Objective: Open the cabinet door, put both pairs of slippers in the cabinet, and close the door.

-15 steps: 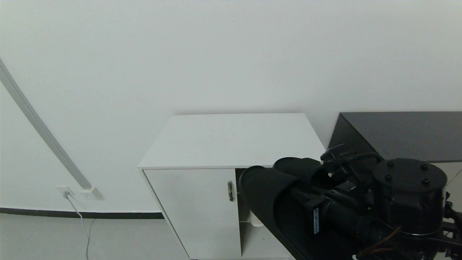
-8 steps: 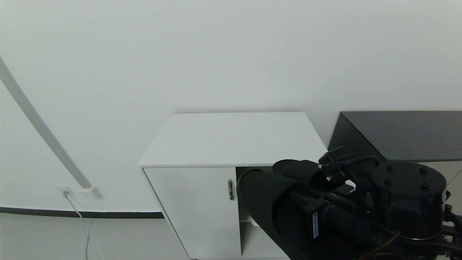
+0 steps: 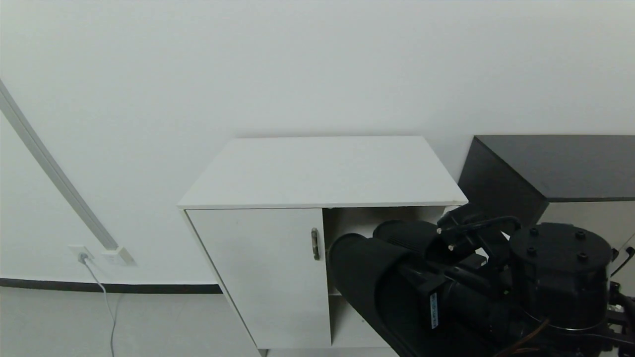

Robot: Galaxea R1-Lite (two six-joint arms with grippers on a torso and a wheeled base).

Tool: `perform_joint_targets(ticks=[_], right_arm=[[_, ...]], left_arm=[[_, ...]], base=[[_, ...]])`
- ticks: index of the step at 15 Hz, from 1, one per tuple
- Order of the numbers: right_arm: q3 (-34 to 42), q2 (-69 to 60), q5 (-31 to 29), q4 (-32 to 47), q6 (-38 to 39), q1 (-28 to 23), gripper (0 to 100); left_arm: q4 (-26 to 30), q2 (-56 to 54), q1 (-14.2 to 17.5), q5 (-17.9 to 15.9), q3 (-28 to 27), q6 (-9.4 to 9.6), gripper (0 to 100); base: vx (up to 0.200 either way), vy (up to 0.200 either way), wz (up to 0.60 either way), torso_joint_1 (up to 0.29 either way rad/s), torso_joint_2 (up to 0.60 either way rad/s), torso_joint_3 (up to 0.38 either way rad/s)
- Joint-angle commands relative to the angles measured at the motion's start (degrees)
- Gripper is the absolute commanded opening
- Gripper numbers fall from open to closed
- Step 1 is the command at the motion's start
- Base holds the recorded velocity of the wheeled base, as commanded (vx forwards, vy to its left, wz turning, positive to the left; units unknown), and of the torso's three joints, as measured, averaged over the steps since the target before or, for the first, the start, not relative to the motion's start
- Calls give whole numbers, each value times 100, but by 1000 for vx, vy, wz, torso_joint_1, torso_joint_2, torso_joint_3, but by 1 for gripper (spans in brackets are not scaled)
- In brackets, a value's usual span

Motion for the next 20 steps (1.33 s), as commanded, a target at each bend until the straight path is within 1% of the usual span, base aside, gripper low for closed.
perform_joint_targets(ticks=[1, 11, 20], right_arm=[[7, -1, -3, -2, -1, 1, 0], [59, -1, -3, -2, -1, 27, 0], [95, -1, -3, -2, -9, 36, 0]], left_arm=[[-1, 9, 1, -1, 1, 0, 0], [-1, 0, 1, -1, 1, 0, 0], [-1, 9, 1, -1, 1, 0, 0]], base=[[0, 0, 0, -212, 544, 320], [0, 0, 0, -194, 520, 320], [0, 0, 0, -127, 470, 340]])
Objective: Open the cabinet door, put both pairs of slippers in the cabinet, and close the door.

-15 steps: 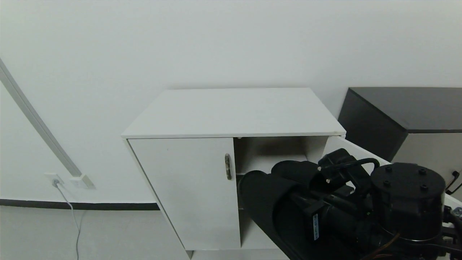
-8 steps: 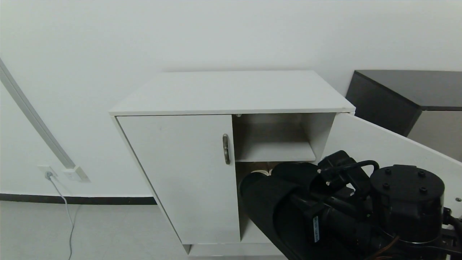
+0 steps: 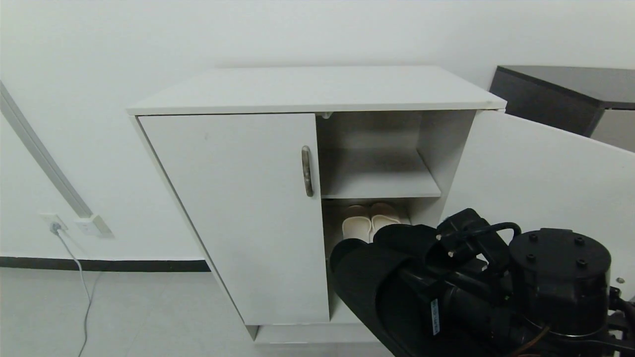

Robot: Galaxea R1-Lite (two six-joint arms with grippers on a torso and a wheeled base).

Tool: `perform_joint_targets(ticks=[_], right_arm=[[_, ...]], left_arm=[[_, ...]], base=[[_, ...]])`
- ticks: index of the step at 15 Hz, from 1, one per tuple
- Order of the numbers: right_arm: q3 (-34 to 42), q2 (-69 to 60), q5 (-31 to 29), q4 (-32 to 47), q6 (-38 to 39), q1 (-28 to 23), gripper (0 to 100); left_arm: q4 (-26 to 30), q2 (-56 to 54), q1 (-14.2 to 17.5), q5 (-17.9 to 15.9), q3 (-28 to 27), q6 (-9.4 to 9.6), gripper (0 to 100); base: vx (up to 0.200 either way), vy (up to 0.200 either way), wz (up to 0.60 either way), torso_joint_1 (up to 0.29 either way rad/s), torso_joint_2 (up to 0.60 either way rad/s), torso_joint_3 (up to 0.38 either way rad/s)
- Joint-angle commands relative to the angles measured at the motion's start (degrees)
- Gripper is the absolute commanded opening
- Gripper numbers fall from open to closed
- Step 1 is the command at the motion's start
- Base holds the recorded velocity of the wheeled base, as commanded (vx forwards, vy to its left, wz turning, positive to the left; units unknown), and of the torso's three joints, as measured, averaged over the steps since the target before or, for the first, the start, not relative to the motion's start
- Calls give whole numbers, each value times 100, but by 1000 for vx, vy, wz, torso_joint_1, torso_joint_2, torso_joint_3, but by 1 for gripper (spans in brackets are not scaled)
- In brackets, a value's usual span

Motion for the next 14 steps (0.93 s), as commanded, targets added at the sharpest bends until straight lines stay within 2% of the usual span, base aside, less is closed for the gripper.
perform_joint_targets(ticks=[1, 7, 14], right_arm=[[9, -6, -1, -1, -5, 3, 0], [53, 3, -1, -10, -5, 3, 0], [115, 20, -1, -142, -66, 3, 0]], left_arm=[[-1, 9, 1, -1, 1, -8, 0], [-1, 9, 1, -1, 1, 1, 0], [-1, 0, 1, -1, 1, 1, 0]], base=[[0, 0, 0, -66, 447, 378], [0, 0, 0, -27, 391, 371], [0, 0, 0, 0, 29, 24]])
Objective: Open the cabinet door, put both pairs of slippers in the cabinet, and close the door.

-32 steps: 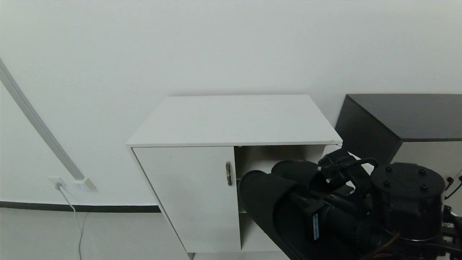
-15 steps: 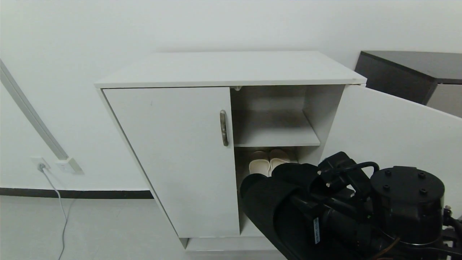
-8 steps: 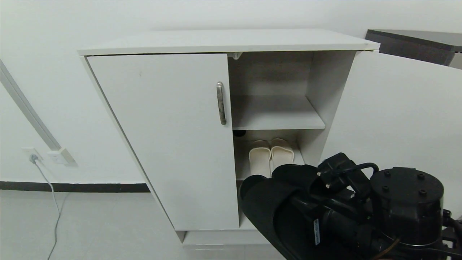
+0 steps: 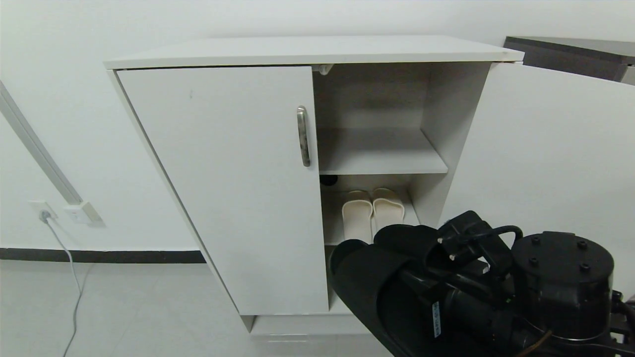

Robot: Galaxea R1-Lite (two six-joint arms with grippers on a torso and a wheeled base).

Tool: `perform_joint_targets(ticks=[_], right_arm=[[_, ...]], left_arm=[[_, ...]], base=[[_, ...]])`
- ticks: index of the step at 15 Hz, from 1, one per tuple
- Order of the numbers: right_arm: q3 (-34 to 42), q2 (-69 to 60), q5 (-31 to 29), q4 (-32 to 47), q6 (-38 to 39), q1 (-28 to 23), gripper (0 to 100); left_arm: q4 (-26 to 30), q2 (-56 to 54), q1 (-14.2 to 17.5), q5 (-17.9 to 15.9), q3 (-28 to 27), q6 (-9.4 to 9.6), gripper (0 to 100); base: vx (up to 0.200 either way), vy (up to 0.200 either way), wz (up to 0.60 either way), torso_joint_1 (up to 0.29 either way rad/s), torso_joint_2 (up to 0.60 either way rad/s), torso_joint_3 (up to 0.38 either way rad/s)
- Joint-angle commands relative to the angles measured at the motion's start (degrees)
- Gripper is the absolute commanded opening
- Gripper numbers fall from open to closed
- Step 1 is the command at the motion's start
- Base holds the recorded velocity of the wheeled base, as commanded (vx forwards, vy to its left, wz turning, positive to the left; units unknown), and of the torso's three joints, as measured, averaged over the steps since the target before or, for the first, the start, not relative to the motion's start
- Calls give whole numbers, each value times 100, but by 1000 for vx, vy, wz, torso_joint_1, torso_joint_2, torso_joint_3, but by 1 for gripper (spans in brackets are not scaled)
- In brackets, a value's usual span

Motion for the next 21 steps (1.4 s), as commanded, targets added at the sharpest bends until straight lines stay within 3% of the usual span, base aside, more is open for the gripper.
perform_joint_targets(ticks=[1, 3, 10, 14, 16, 18, 21], right_arm=[[8, 14, 8, -3, -16, 3, 0], [16, 14, 25, -3, -86, 3, 0], [-159, 199, -80, -240, -165, 47, 0], [-1539, 594, -1644, 472, 239, 574, 0], [-2524, 638, -2295, 1720, 433, 636, 0], [-3402, 990, -2901, 2318, 696, 592, 0], [-3851, 1561, -3235, 2327, 696, 346, 0]], left_arm=[[-1, 0, 4, -1, 1, 0, 0], [-1, 9, 4, -1, 1, 0, 0], [-1, 9, 4, -1, 1, 0, 0], [-1, 9, 4, -1, 1, 0, 0], [-1, 0, 4, -1, 1, 0, 0], [-1, 0, 4, -1, 1, 0, 0], [-1, 0, 4, -1, 1, 0, 0]], base=[[0, 0, 0, 0, 0, 0], [0, 0, -600, 0, 2, 2], [0, 0, 0, 0, 0, 0], [0, 0, 0, 0, 0, 0], [0, 0, 0, 0, 0, 0], [0, 0, 0, 0, 0, 0], [0, 0, 0, 0, 0, 0]])
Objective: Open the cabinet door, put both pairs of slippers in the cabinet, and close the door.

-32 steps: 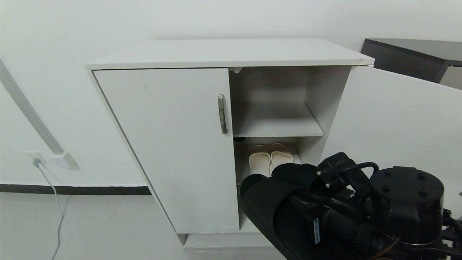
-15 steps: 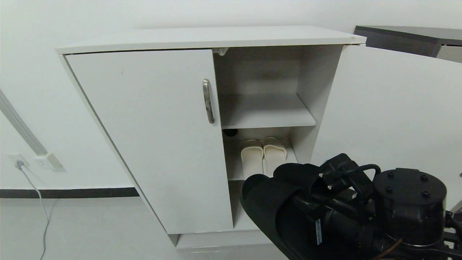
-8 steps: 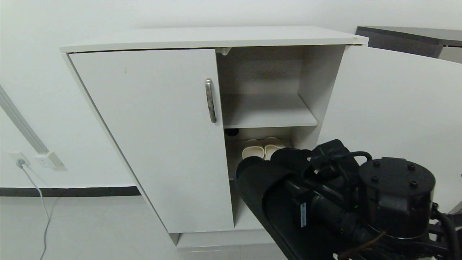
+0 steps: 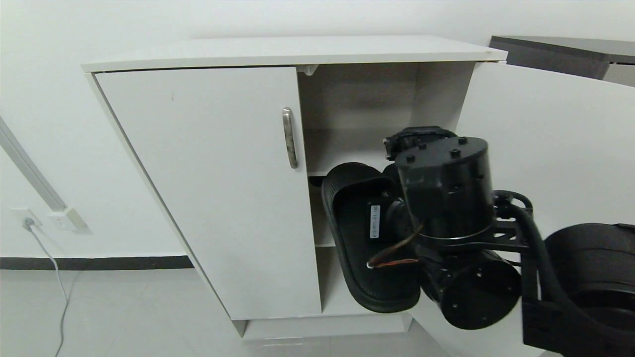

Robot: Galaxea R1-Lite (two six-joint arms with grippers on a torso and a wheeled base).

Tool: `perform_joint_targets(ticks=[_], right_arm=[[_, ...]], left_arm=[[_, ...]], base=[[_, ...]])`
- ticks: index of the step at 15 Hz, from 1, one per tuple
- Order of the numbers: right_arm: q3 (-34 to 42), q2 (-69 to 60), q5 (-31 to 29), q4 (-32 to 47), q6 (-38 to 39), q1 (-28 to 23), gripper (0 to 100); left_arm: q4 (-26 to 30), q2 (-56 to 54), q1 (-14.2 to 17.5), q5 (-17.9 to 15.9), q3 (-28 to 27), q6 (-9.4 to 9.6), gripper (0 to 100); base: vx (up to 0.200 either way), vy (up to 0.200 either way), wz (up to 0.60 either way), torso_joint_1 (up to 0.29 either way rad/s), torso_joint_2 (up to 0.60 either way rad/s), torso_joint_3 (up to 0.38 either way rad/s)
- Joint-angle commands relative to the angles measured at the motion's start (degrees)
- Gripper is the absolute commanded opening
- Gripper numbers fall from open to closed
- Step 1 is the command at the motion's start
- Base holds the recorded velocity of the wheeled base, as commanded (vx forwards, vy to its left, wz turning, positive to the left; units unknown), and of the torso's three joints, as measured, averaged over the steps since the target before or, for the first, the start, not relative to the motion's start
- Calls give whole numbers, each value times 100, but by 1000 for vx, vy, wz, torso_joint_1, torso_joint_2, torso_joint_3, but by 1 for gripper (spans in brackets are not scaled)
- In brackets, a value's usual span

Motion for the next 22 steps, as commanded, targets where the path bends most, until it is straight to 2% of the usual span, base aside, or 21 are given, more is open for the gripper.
perform_joint_targets(ticks=[1, 9, 18, 22], right_arm=[[-325, 587, -77, 27, 21, -182, 0], [-430, 596, -86, 1, -32, -235, 0], [-395, 561, -103, -237, -357, -244, 0], [-562, 868, -42, -553, -542, -534, 0]], left_arm=[[-1, 0, 1, -1, 1, 0, 0], [-1, 0, 1, -1, 1, 0, 0], [-1, 0, 1, -1, 1, 0, 0], [-1, 0, 1, -1, 1, 0, 0]], base=[[0, 0, 0, 0, 0, 0], [0, 0, 0, 0, 0, 0], [200, 0, 0, 1, 6, 4], [0, 0, 0, 0, 0, 0]])
